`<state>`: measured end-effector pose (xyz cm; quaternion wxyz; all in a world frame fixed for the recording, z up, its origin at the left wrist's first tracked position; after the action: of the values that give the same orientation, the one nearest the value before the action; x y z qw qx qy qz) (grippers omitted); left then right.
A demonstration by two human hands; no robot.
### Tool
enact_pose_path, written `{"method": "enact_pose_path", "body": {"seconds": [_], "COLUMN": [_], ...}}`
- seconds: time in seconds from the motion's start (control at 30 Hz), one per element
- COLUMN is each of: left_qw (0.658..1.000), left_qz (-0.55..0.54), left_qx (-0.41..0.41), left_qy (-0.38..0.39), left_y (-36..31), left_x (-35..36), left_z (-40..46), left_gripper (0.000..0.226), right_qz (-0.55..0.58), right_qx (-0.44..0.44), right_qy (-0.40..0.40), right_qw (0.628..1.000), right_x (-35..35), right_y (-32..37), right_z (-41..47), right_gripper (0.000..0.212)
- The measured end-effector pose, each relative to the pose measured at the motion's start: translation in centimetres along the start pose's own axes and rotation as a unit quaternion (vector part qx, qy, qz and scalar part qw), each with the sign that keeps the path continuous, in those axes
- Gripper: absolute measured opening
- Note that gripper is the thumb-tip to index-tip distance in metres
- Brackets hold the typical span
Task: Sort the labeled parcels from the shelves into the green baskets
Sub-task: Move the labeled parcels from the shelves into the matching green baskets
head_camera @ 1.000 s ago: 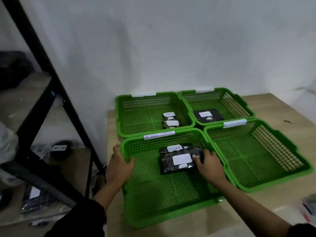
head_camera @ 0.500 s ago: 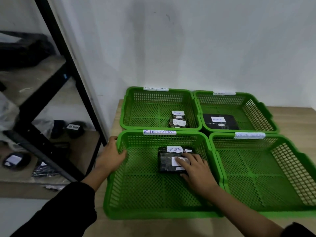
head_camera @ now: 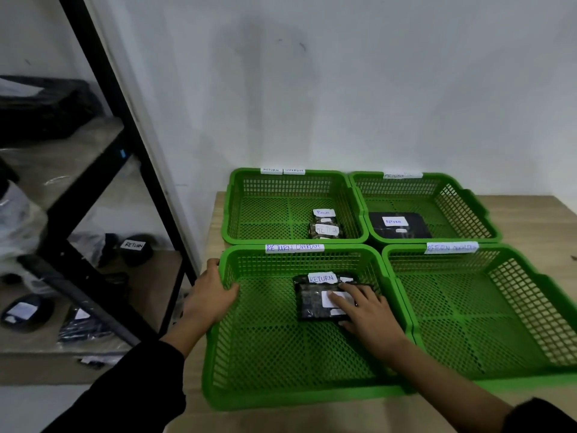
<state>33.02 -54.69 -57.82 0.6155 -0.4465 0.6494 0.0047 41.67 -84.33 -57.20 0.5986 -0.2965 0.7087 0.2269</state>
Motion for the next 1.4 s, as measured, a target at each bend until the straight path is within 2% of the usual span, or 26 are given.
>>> {"method": "enact_pose_path", "body": {"seconds": [0.13,0.3,0.5,0.7,0.87,1.0,1.13,1.4], "left_qw": [1.0,0.998,0.989,0.976,0.937,0.905,0.889,0.892], "left_qz": [-0.009,-0.041,-0.012,-0.056,-0.104,-0.14,-0.195,-0.23], "left_qx": [0.012,0.026,0.062,0.189,0.312,0.388,0.409,0.388], "left_qy": [0.002,0.036,0.134,0.089,0.118,0.101,0.072,0.032], "left_y": [-0.1,-0.1,0.4,-2.4,-4.1,-3.6,-0.8,7.7], "left_x": [-0.2,-0.5,-2.8,-10.5,-18.0,-23.9,-28.5,-34.7], "left_z": [-0.2,-0.2,1.3,-0.5,-5.6,-11.2,-16.8,-25.4], "left_gripper": [0.052,0.056,0.084,0.059,0.027,0.021,0.015,0.014], "right_qz": [0.013,0.034,0.079,0.097,0.085,0.056,0.05,0.05], "right_qx": [-0.006,0.049,0.139,0.167,0.137,0.116,0.092,0.056], "right_qy": [0.006,-0.038,-0.097,-0.183,-0.254,-0.298,-0.326,-0.327], "right_qw": [1.0,0.997,0.982,0.964,0.954,0.946,0.94,0.942], "right_x": [-1.0,-3.3,-7.0,-12.7,-18.8,-23.4,-26.2,-28.0], "right_y": [0.4,2.2,5.9,11.4,16.2,20.7,26.0,37.2], "right_z": [-0.4,-1.6,-3.1,-5.0,-8.0,-11.9,-16.4,-22.4], "right_gripper": [0.07,0.066,0.064,0.062,0.06,0.059,0.058,0.056]}}
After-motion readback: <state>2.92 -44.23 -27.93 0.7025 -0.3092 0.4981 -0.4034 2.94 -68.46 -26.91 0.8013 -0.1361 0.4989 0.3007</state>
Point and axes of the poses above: each hand's wrist, its own z-axis towards the middle knuckle, its own x-axis out of the palm, y = z × x, the point moved 2 cm from there along z, towards the middle knuckle, and after that the axes turned 4 degrees about y, right-handed, at the moved point
